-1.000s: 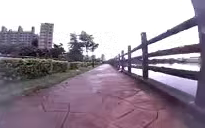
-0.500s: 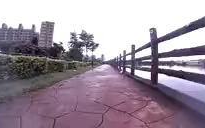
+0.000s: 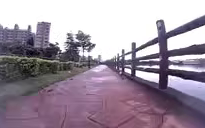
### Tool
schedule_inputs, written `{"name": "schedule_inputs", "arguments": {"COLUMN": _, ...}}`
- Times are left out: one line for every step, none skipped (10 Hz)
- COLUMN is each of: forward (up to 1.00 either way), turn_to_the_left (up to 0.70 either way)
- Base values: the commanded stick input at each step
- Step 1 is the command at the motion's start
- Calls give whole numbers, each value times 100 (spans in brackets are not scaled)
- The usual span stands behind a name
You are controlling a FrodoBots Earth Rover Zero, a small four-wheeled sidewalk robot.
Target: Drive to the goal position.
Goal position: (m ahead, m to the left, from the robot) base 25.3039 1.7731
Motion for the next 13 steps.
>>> {"name": "schedule_inputs", "arguments": {"forward": 100, "turn_to_the_left": -1}}
{"name": "schedule_inputs", "arguments": {"forward": 100, "turn_to_the_left": -1}}
{"name": "schedule_inputs", "arguments": {"forward": 100, "turn_to_the_left": -1}}
{"name": "schedule_inputs", "arguments": {"forward": 100, "turn_to_the_left": -1}}
{"name": "schedule_inputs", "arguments": {"forward": 100, "turn_to_the_left": -1}}
{"name": "schedule_inputs", "arguments": {"forward": 100, "turn_to_the_left": -1}}
{"name": "schedule_inputs", "arguments": {"forward": 100, "turn_to_the_left": -1}}
{"name": "schedule_inputs", "arguments": {"forward": 100, "turn_to_the_left": -1}}
{"name": "schedule_inputs", "arguments": {"forward": 100, "turn_to_the_left": -1}}
{"name": "schedule_inputs", "arguments": {"forward": 100, "turn_to_the_left": 29}}
{"name": "schedule_inputs", "arguments": {"forward": 100, "turn_to_the_left": 39}}
{"name": "schedule_inputs", "arguments": {"forward": 100, "turn_to_the_left": 38}}
{"name": "schedule_inputs", "arguments": {"forward": 100, "turn_to_the_left": 5}}
